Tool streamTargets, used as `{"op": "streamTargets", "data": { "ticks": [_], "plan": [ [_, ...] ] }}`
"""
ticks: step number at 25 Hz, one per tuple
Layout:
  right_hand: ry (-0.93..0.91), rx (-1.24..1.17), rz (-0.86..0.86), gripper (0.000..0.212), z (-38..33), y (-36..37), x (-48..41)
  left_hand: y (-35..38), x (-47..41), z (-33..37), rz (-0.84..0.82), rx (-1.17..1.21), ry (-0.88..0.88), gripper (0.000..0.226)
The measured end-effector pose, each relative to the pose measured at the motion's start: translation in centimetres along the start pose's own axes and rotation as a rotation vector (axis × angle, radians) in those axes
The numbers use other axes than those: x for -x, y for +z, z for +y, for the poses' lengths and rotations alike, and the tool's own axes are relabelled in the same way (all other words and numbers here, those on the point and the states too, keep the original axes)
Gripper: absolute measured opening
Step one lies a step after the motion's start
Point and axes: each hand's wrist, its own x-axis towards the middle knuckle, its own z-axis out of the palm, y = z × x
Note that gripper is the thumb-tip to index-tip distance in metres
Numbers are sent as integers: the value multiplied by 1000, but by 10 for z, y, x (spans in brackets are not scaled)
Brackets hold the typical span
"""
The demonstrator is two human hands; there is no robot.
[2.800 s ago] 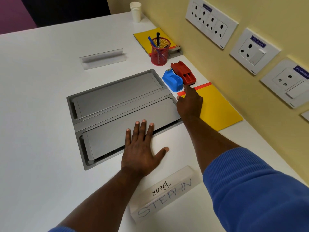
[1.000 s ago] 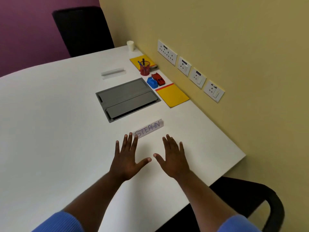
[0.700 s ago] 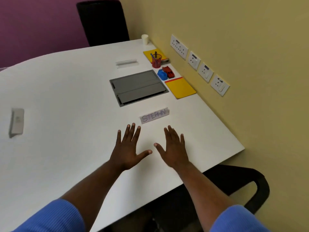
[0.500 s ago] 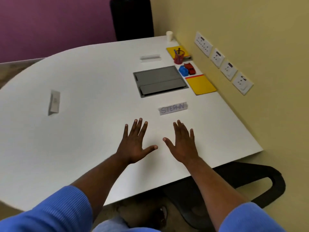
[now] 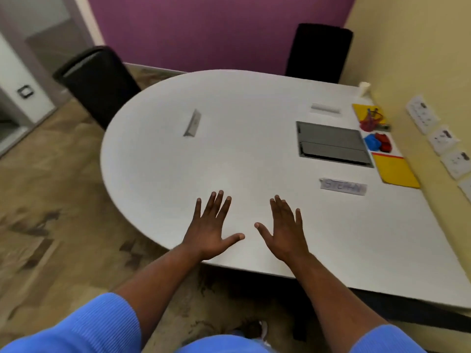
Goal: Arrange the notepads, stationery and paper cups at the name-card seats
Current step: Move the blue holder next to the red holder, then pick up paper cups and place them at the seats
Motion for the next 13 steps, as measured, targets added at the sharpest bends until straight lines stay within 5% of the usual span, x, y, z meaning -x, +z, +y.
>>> {"op": "streamTargets", "data": {
  "ticks": [13],
  "plan": [
    [-419, -17, -138, 88, -193, 53, -30, -37, 153, -137, 51, -12, -454, 107]
  ]
}}
